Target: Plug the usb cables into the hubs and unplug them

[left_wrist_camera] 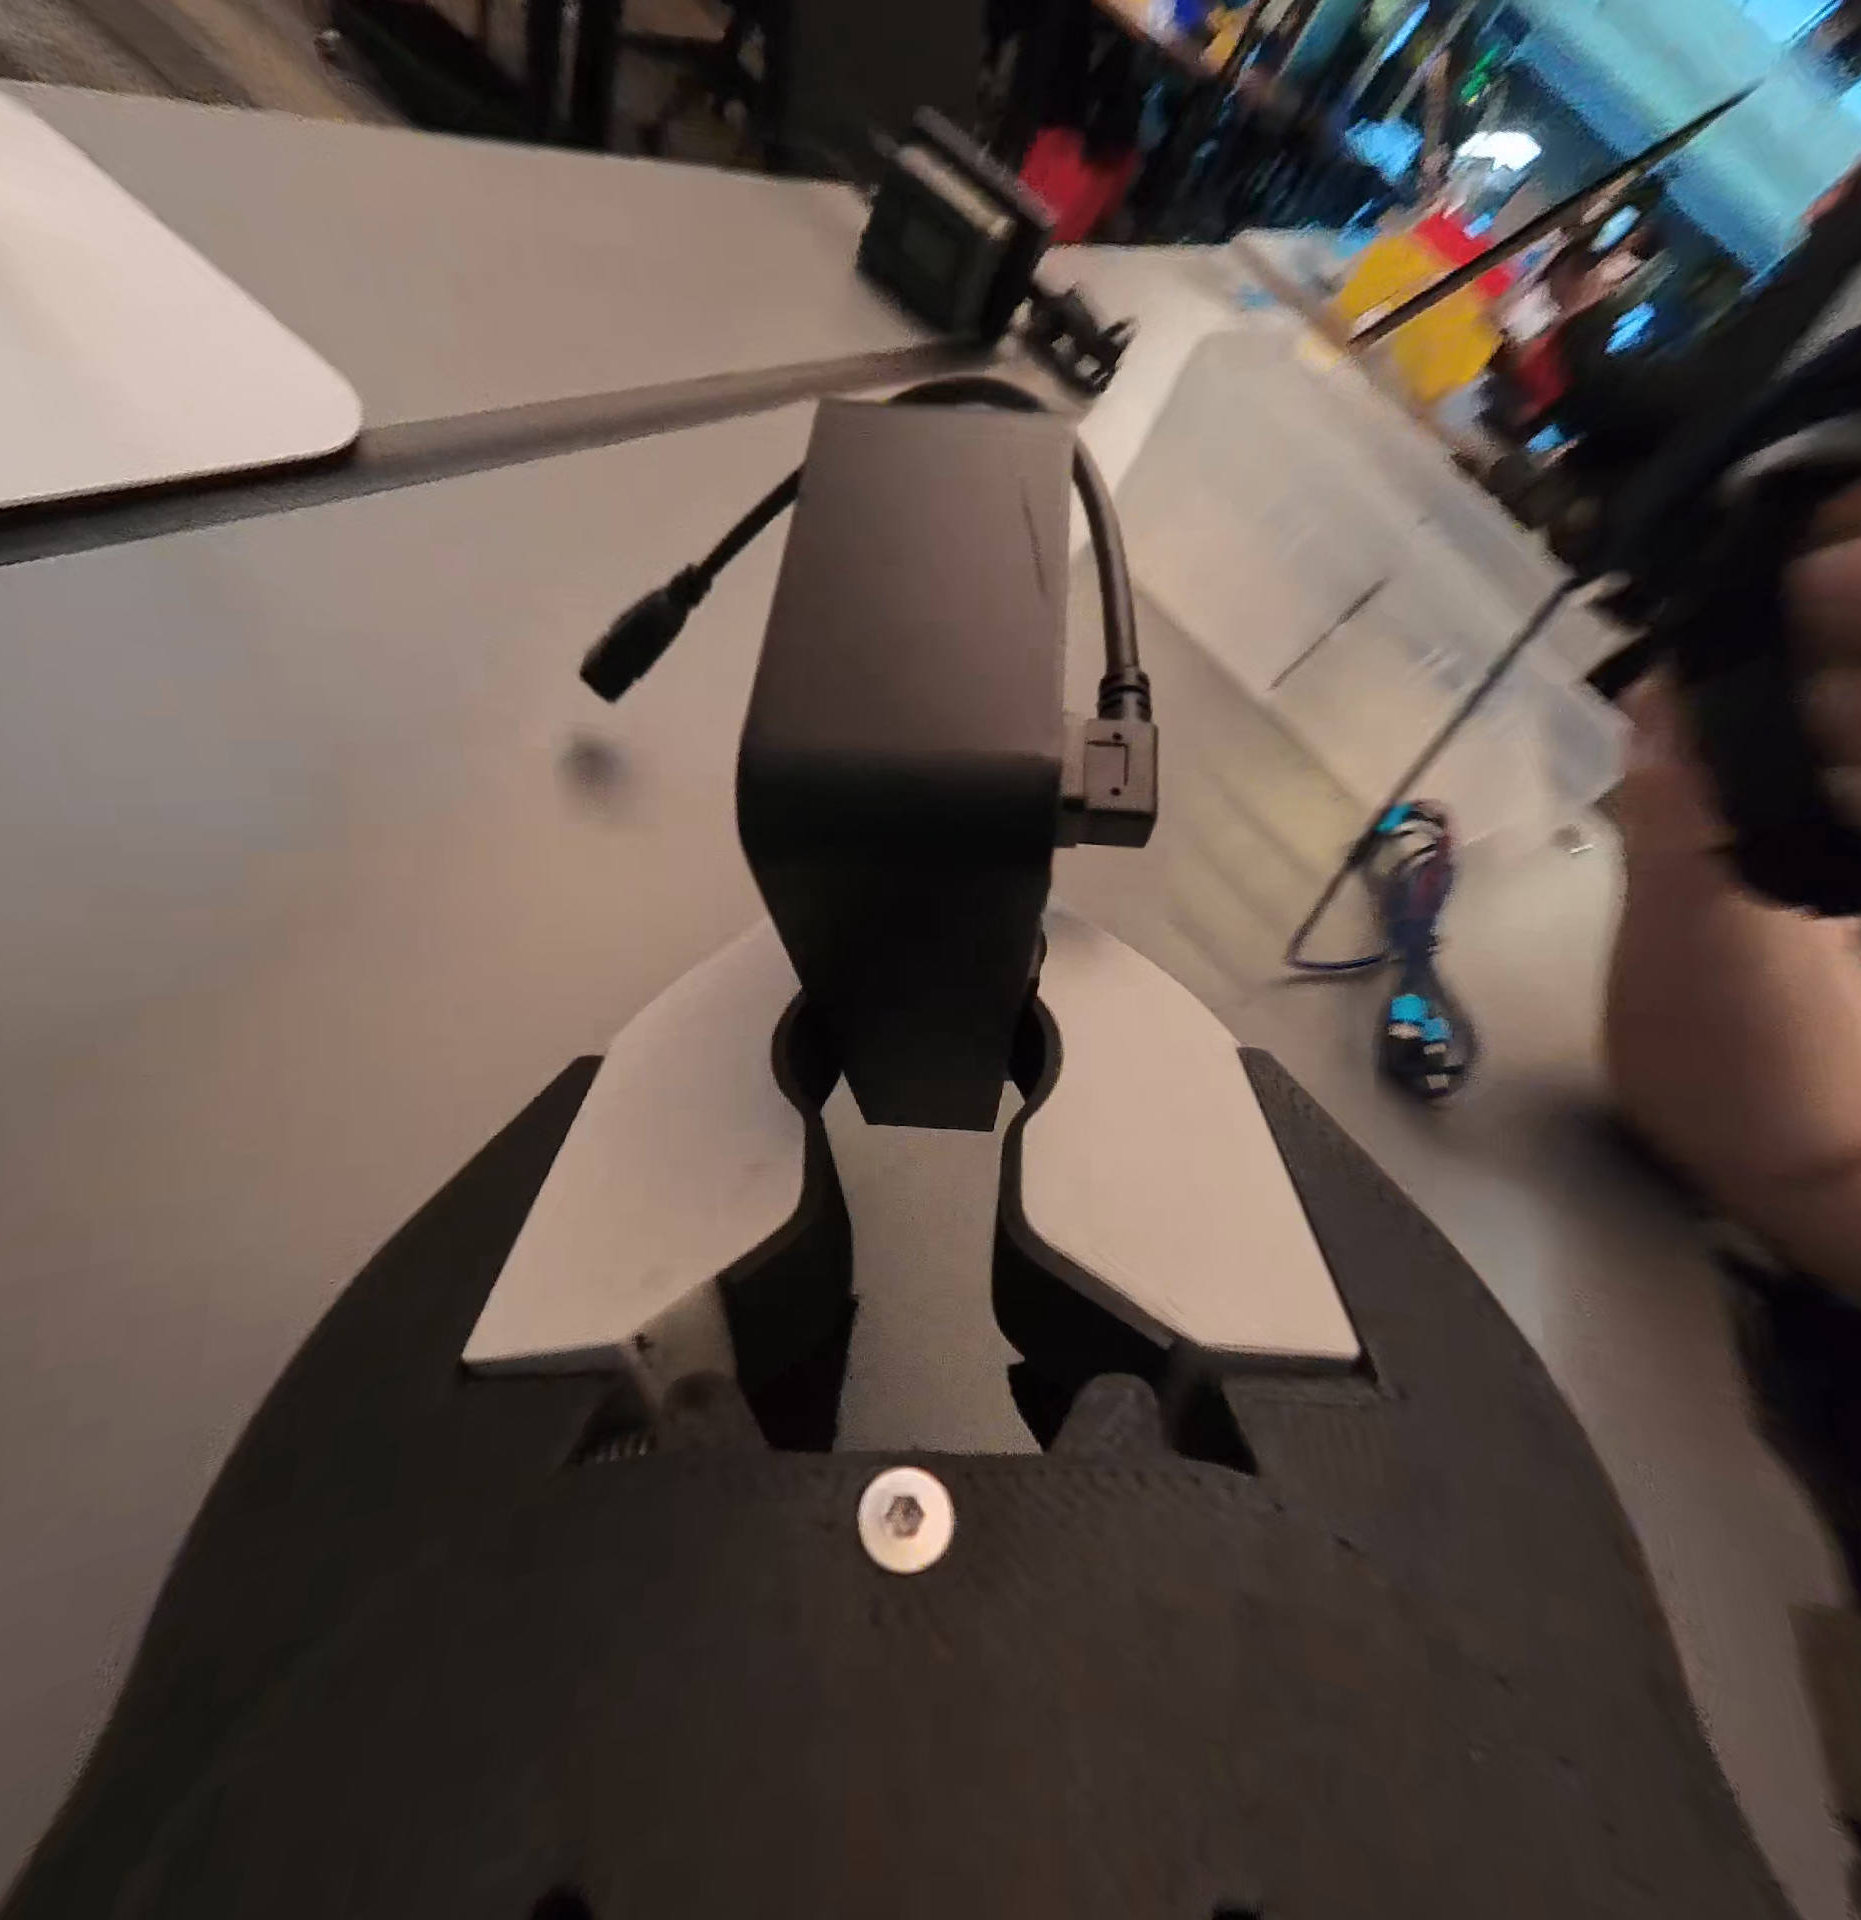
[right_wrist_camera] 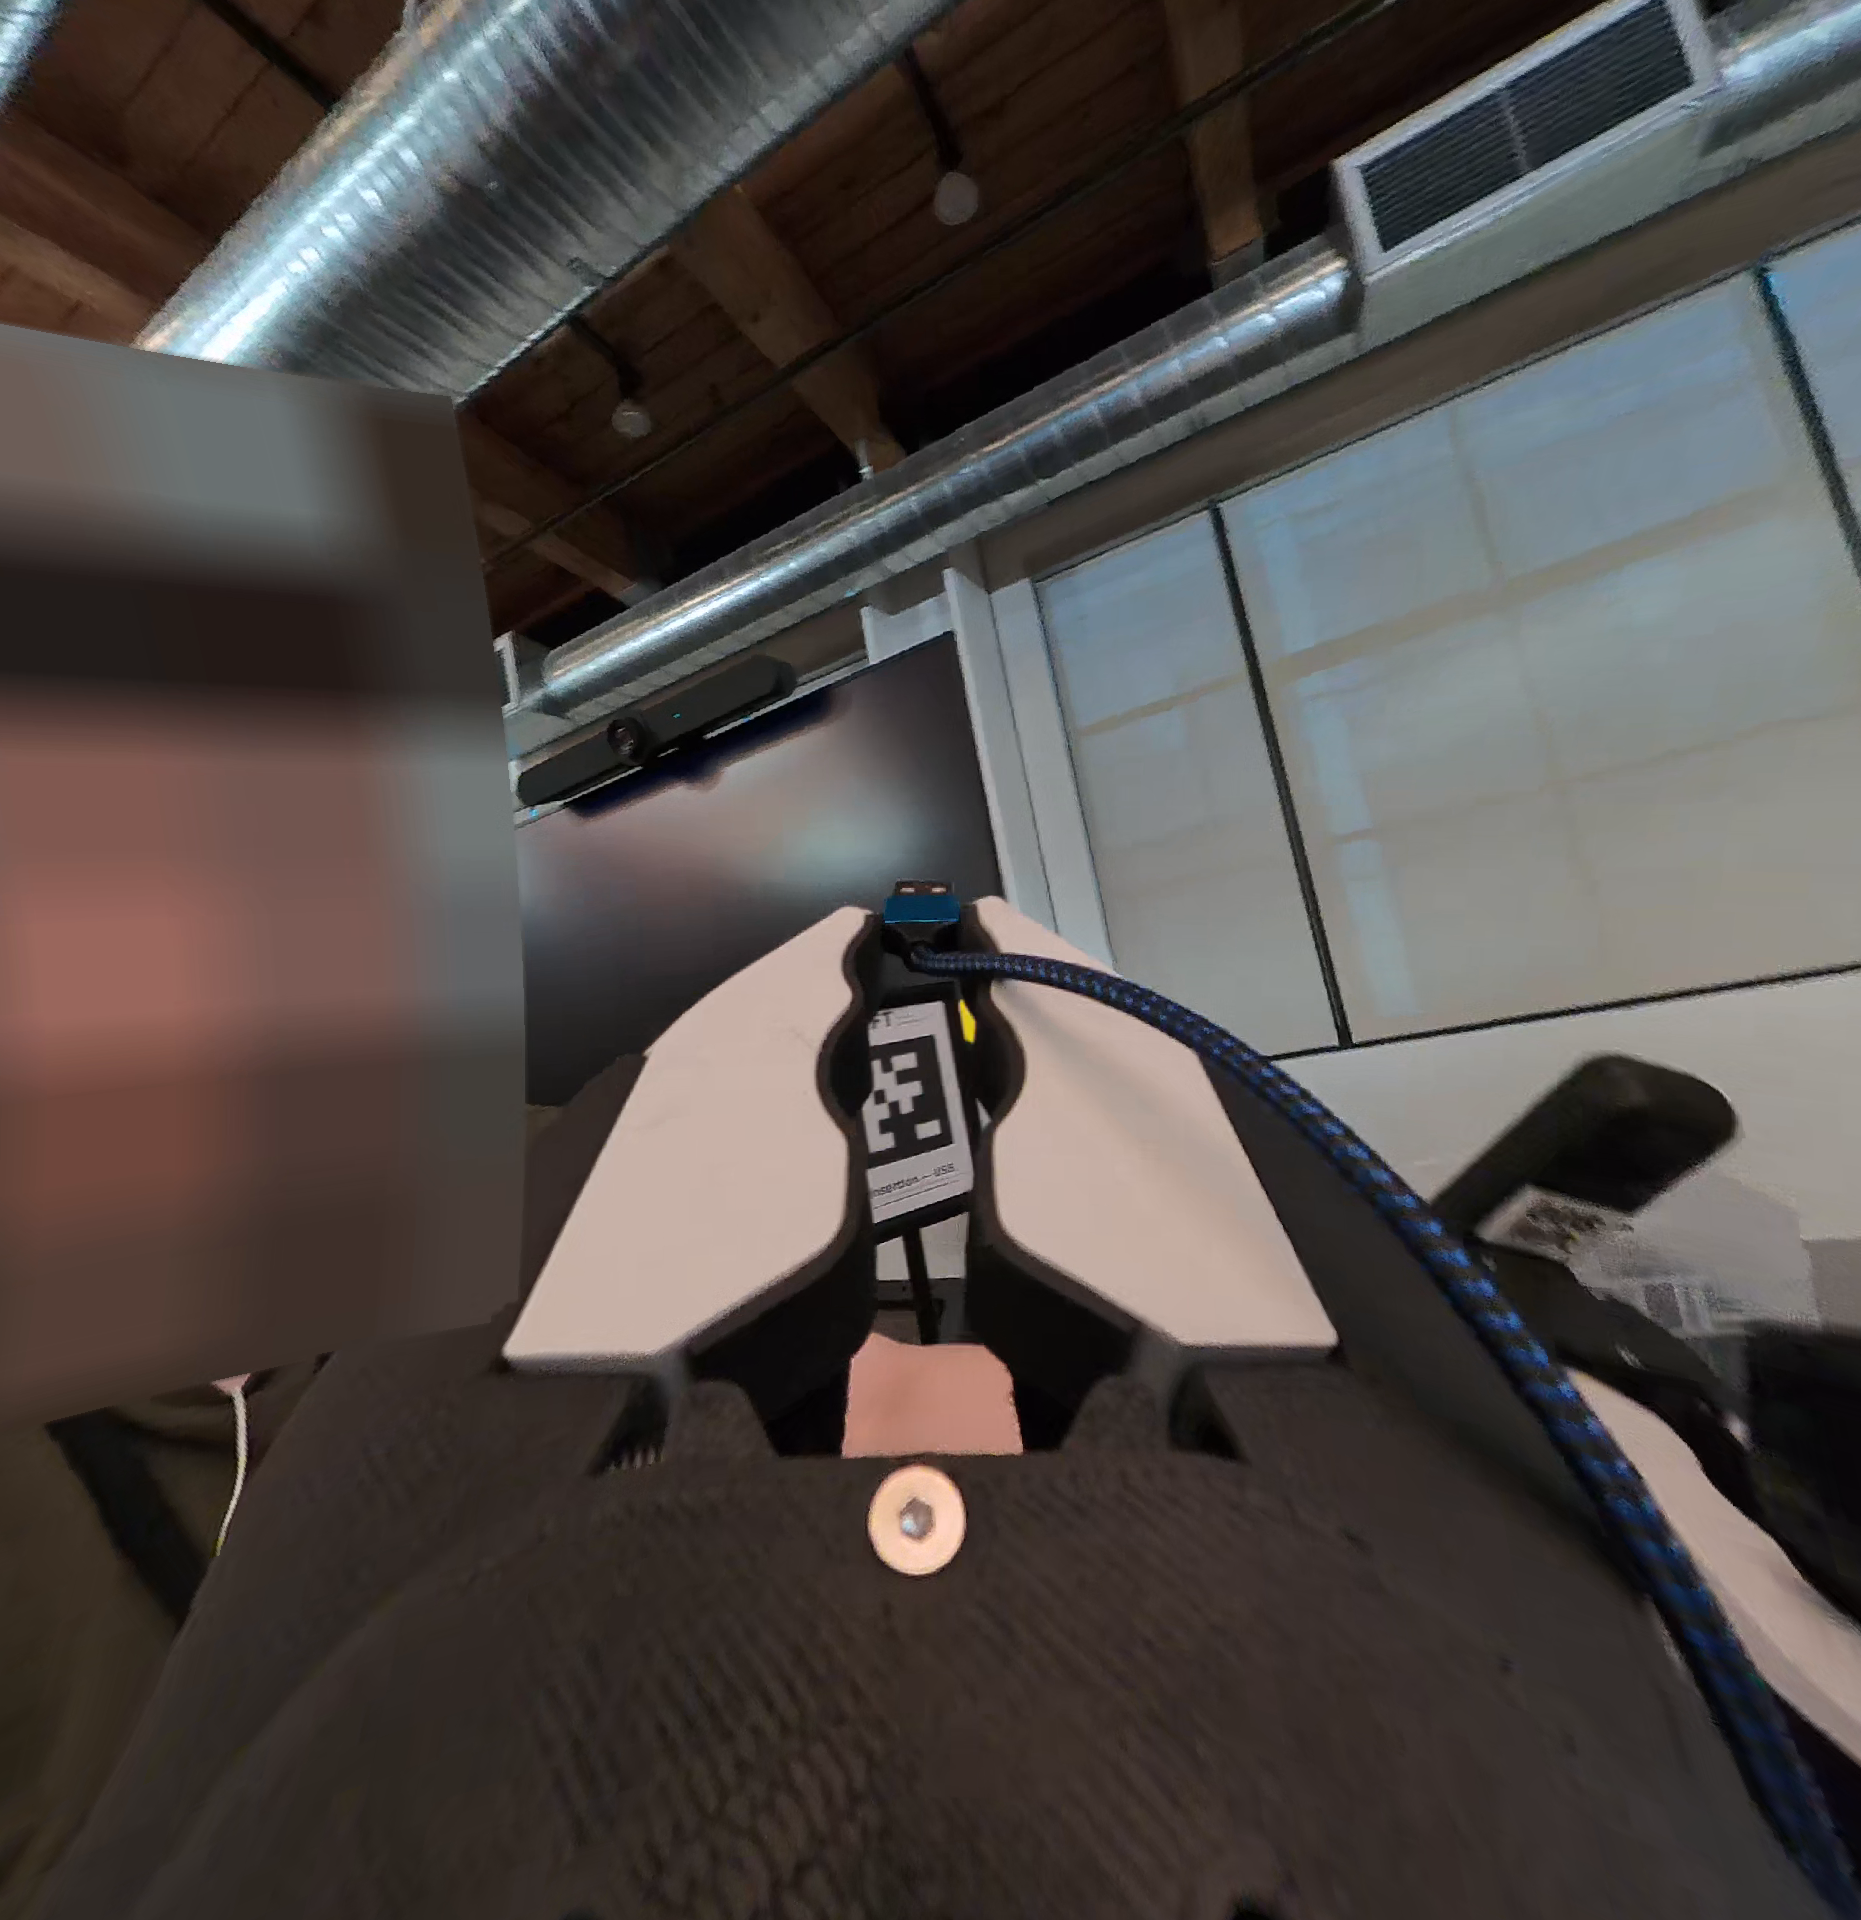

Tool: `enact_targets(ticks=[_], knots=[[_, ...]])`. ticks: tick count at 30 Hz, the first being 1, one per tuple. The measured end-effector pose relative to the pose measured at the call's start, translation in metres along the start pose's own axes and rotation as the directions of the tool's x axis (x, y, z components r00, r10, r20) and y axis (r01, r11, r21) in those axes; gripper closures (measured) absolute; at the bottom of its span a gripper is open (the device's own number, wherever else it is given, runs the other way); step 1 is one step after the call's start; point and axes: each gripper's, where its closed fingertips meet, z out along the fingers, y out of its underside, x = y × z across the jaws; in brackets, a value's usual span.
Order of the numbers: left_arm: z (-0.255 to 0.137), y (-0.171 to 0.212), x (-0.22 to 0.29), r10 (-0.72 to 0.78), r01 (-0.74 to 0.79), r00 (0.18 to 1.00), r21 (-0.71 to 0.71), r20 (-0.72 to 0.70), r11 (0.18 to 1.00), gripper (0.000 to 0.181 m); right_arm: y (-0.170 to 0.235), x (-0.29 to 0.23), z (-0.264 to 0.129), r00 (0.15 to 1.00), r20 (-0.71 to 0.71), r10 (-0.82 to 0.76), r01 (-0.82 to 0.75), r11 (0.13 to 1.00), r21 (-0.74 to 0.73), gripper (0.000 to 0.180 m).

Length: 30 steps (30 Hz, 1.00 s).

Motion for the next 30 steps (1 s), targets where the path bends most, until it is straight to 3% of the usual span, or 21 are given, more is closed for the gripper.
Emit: enact_targets(ticks=[5,11,17,25,30], knots=[[-0.016,-0.034,0.047,-0.06,0.07,0.987,0.061,-0.147,0.996,0.152,0.003,0.013,0.004,0.996,-0.087,0.027,-0.026,1.0,0.008,0.166],[-0.018,-0.046,0.068,0.038,-0.037,0.999,0.049,-0.012,0.998,0.152,0.005,0.035,0.002,0.943,-0.308,-0.123,0.099,0.991,-0.091,0.165],[-0.016,-0.055,0.071,0.153,-0.17,0.969,0.074,0.195,0.983,0.152,0.009,0.059,-0.005,0.669,-0.506,-0.544,0.356,0.833,-0.424,0.166],[-0.007,-0.064,0.087,0.253,-0.308,0.903,0.112,0.348,0.945,0.152,0.018,0.081,-0.015,0.262,-0.421,-0.868,0.432,0.496,-0.753,0.166],[-0.003,-0.065,0.094,0.3,-0.368,0.87,0.111,0.392,0.923,0.152,0.02,0.083,-0.016,0.185,-0.382,-0.905,0.414,0.424,-0.805,0.166]])
